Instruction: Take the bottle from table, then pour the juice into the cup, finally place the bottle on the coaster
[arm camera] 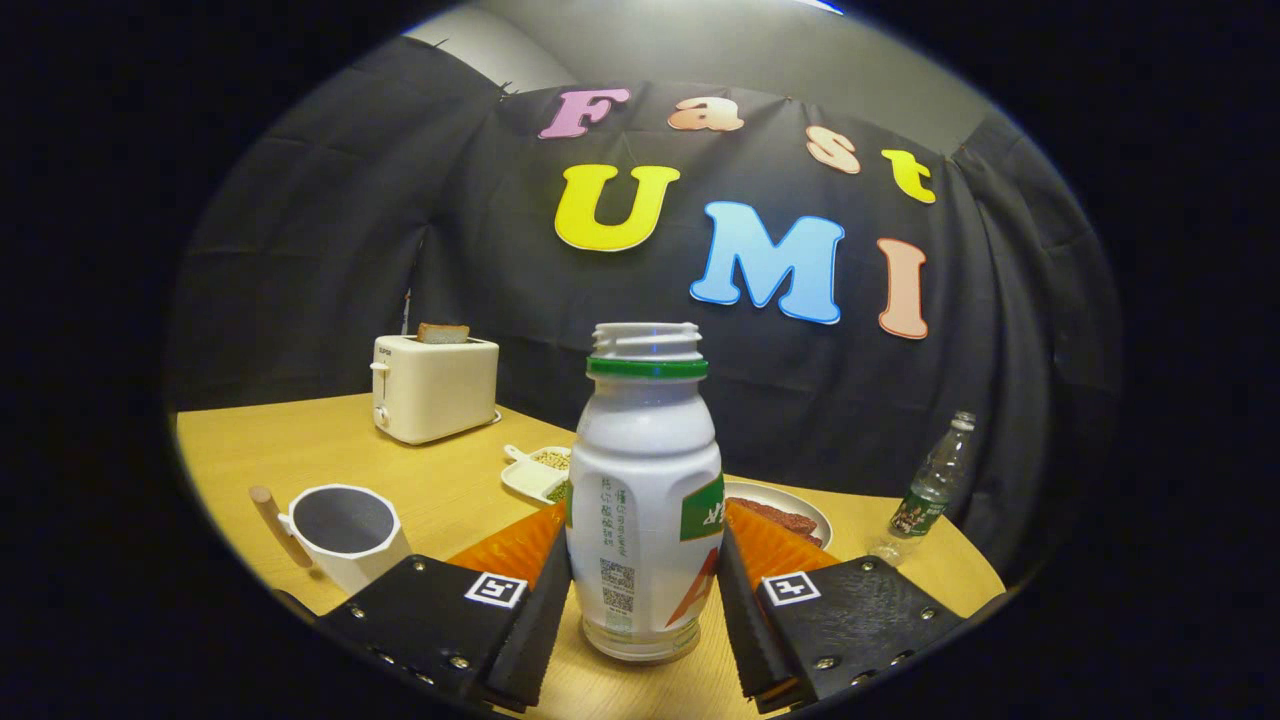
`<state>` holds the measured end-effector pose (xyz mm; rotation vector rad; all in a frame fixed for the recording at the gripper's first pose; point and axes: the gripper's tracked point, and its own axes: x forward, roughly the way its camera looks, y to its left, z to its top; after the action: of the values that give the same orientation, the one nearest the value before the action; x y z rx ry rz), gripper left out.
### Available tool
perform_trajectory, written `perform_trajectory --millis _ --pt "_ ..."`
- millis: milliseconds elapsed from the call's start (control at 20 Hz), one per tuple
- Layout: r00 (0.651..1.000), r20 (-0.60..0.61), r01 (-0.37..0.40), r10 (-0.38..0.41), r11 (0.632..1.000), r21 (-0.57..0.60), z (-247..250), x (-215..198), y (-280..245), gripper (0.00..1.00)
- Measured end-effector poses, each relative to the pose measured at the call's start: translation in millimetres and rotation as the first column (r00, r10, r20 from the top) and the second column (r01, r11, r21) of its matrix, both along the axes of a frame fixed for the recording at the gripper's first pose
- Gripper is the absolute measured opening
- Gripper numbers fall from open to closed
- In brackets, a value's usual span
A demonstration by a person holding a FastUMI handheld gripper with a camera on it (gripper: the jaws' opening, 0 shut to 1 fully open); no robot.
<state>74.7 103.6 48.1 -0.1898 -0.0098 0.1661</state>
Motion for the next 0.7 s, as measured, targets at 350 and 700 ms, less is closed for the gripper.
perform_trajectory --millis 350,700 --pt "0.999 -0.031 0.015 -0.013 0.998 0.064 -12 16 -6 0.71" --pt "0.999 -0.035 0.02 -0.018 0.998 0.053 -18 25 -8 0.71"
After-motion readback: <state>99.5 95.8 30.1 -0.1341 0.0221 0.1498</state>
